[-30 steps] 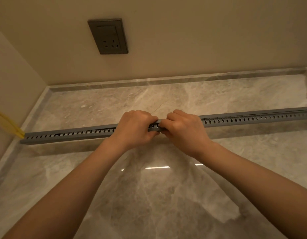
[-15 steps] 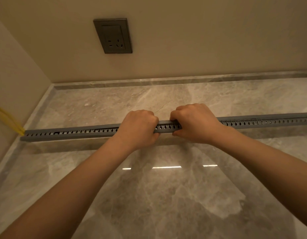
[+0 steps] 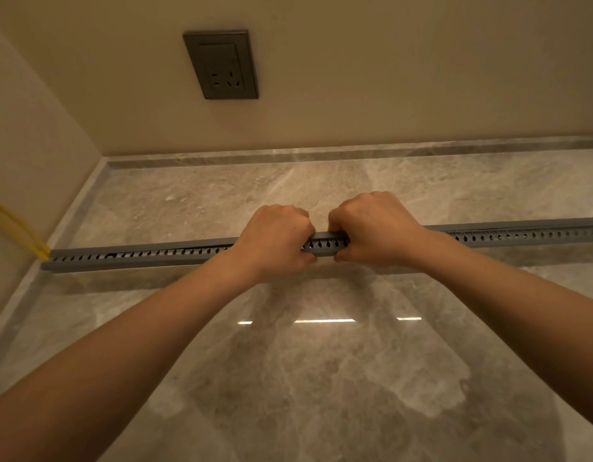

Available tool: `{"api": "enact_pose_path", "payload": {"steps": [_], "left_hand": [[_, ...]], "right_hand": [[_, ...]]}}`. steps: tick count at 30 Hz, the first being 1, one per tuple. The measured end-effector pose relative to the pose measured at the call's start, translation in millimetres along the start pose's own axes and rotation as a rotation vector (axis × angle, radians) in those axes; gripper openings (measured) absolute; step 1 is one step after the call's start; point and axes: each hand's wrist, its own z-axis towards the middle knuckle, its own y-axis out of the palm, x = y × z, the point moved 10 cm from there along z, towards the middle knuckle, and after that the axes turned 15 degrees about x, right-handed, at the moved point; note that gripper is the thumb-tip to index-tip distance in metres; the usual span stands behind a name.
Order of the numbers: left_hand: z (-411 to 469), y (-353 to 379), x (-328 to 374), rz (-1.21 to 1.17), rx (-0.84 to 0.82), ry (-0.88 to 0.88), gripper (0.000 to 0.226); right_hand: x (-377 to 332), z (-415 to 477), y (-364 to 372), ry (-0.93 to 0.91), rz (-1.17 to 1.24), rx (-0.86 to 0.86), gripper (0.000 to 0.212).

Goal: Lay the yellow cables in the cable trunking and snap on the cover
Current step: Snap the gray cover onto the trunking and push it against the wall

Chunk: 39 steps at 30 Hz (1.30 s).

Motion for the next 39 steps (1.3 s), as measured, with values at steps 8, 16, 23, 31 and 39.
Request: {"api": "enact_pose_path", "payload": {"steps": [8,16,23,31,39], "left_hand": [[0.4,0.0,1.6,0.001,0.011,-0.003,0.028],[-0.8,-0.5,-7.4,-0.039,0.044,-0.031,0.026],[-7.3,6.3,-13.7,0.082,0.005,0.004,0.023],[-17.9,6.7,-47.9,0.287,0.039,-0.066,0.021],[-18.8,0.9,-46.0,0.408,0.144,0.018,0.018]], "right_hand": [[3.6,1.9,0.7,0.027,0.051,-0.014,0.019],[5.7,-2.3,1.8,0.006,0.031,-0.018,0.019],[11.5,-9.4,5.1,0.038,0.065,0.007,0.023],[25.3,-26.7,5.0,0.010,-0.136,0.100,0.029],[31.1,-28.1,18.5,0.080,-0.227,0.121,0.030]]}}
